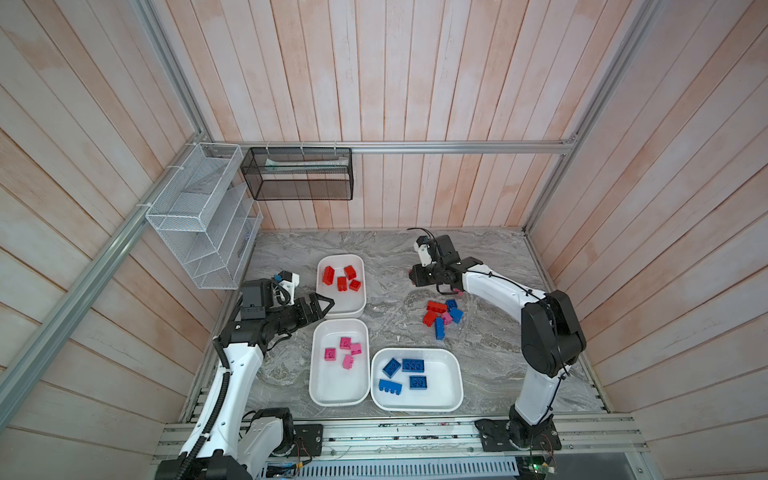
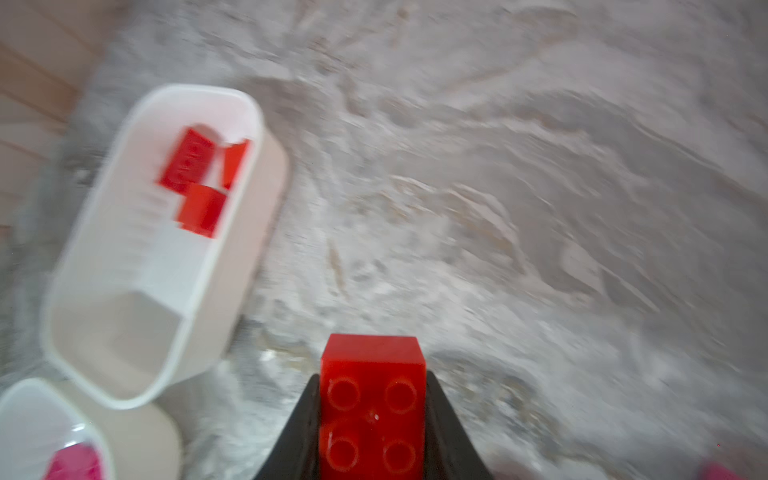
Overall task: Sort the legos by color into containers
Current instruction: 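Carry the red brick to the farthest tub and release it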
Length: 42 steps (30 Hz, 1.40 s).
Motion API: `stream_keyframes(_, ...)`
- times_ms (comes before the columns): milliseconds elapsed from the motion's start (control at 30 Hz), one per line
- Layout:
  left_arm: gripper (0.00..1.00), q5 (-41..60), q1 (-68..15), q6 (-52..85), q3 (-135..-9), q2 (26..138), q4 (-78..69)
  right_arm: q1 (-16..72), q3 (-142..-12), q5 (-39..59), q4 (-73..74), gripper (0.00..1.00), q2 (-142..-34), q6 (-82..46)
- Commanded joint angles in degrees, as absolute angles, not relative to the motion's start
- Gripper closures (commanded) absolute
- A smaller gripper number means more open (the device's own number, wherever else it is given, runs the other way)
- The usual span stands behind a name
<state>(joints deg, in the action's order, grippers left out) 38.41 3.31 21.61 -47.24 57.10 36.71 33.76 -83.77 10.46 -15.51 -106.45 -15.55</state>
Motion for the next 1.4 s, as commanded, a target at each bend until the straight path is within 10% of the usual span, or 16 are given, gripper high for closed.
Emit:
stream_keyframes(0,0.0,35.6,3.6,19.9,-49.3,56.9,38.8,39.3,-88.8,17.8,-11.5,0.77,-109.3,-19.3)
stream_keyframes(900,0.0,33.5,4.0,19.5,-49.4,54.9,42.0,48.9,-132.4,15.0,-17.1,0.67,-148.3,-19.7)
stream_keyframes(1367,0.0,35.0,4.0,19.4,-49.5,55.5,41.5,47.5,-122.3,12.9,-19.3,0.48,-135.1,-13.6)
